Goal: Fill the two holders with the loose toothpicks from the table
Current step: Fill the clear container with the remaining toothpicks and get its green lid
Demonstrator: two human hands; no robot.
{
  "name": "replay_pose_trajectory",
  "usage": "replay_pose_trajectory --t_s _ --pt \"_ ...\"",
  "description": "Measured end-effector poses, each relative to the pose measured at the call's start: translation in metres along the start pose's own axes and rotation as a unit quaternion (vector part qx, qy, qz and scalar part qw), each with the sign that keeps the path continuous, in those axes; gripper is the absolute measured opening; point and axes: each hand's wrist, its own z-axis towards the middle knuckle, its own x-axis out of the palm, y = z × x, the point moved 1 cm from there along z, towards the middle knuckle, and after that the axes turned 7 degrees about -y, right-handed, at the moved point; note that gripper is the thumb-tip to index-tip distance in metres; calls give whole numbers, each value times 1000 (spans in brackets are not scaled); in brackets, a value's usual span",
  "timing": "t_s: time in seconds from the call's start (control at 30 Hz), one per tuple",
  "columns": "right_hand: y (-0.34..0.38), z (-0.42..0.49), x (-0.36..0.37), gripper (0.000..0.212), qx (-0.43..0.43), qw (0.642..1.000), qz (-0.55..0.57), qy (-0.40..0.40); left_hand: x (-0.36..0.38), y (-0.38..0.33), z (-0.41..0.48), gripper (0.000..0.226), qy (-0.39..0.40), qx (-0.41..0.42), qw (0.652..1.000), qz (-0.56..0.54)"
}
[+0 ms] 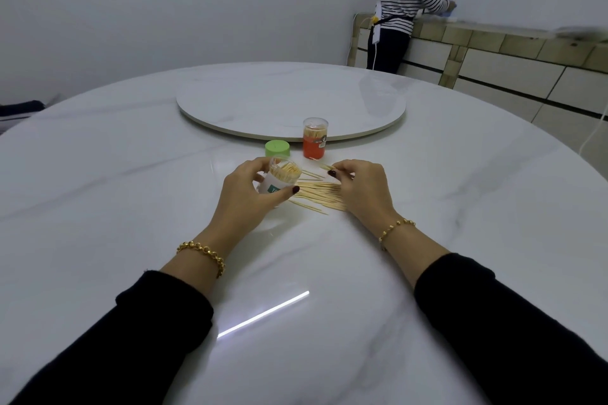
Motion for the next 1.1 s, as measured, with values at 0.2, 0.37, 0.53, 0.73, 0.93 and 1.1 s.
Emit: replay_pose_trajectory --t_s 0.2,0.37,0.53,0.73,0.93,1.1 --pt "11 -1 -6 19 -61 993 79 -68 -4 1 1 56 -3 -1 1000 8" --pt "24 -2 -5 22 -194 978 7 -78 -1 -3 -2 54 2 13 1000 17" --pt "36 -6 -6 23 -276 956 -59 -84 -1 -6 -4 55 7 36 999 29" --pt "46 -8 -2 31 -329 935 -115 -57 2 -6 -4 56 16 47 998 37" --pt "52 -16 4 38 -313 947 -75 -16 3 -5 -4 52 15 51 998 40" --pt "60 -20 6 43 -328 942 -67 13 2 -6 -4 50 16 45 998 37"
